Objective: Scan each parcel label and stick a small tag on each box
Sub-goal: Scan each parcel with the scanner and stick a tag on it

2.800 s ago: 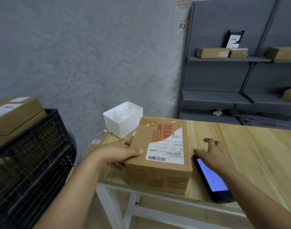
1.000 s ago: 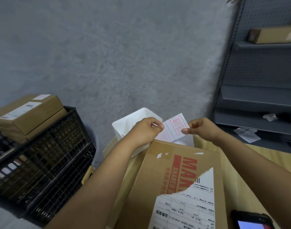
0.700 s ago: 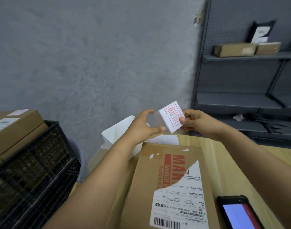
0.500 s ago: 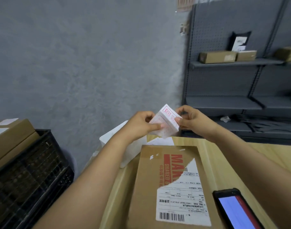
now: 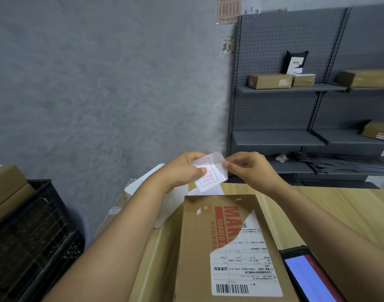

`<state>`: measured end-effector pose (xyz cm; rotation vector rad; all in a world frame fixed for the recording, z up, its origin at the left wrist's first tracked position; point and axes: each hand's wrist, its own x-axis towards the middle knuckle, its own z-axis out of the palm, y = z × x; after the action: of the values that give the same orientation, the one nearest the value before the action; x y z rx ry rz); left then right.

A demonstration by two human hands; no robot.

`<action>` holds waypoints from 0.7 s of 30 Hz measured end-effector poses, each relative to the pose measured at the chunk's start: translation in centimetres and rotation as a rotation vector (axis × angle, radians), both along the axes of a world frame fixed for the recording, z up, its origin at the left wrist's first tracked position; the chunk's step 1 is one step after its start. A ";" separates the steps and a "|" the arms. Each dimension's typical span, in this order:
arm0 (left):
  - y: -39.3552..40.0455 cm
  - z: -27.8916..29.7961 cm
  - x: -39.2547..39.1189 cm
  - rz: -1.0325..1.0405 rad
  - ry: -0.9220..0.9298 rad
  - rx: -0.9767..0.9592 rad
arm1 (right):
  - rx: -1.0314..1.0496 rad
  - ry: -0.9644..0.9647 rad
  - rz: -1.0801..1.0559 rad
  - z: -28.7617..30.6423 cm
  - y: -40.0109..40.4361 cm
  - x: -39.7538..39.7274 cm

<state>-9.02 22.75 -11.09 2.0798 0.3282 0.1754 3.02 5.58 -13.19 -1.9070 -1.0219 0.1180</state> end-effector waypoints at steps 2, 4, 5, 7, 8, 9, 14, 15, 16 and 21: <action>0.6 -0.1 0.5 0.031 0.037 0.010 | 0.019 -0.017 -0.070 -0.2 -0.2 1.0; 1.1 -0.4 1.0 0.087 0.088 0.055 | 0.007 -0.021 -0.130 -0.5 -0.5 2.3; 1.4 -0.7 1.4 0.122 0.112 0.085 | -0.001 -0.014 -0.158 -0.8 -0.6 2.9; 1.7 -1.6 2.3 0.191 0.150 0.154 | -0.003 0.014 -0.210 -1.3 -1.0 4.1; 1.8 -2.0 2.7 0.222 0.171 0.200 | 0.002 0.026 -0.239 -1.6 -1.2 4.7; 1.8 -2.5 3.1 0.248 0.196 0.254 | 0.008 0.031 -0.269 -1.9 -1.4 5.2; 1.7 -4.3 4.9 0.221 0.338 0.423 | -0.011 0.008 -0.331 -2.3 -2.4 7.0; 1.7 -4.5 5.1 0.221 0.359 0.453 | -0.013 -0.003 -0.332 -2.3 -2.5 7.2; 1.6 -4.7 5.3 0.223 0.382 0.483 | -0.009 -0.014 -0.338 -2.3 -2.5 7.3; 1.8 -5.6 5.3 0.118 0.563 0.415 | -0.030 -0.044 -0.313 -1.8 -2.4 7.0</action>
<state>-3.74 24.58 -16.67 2.4982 0.8107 -0.3071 10.03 3.21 -15.03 -2.0800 -0.7412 -0.0894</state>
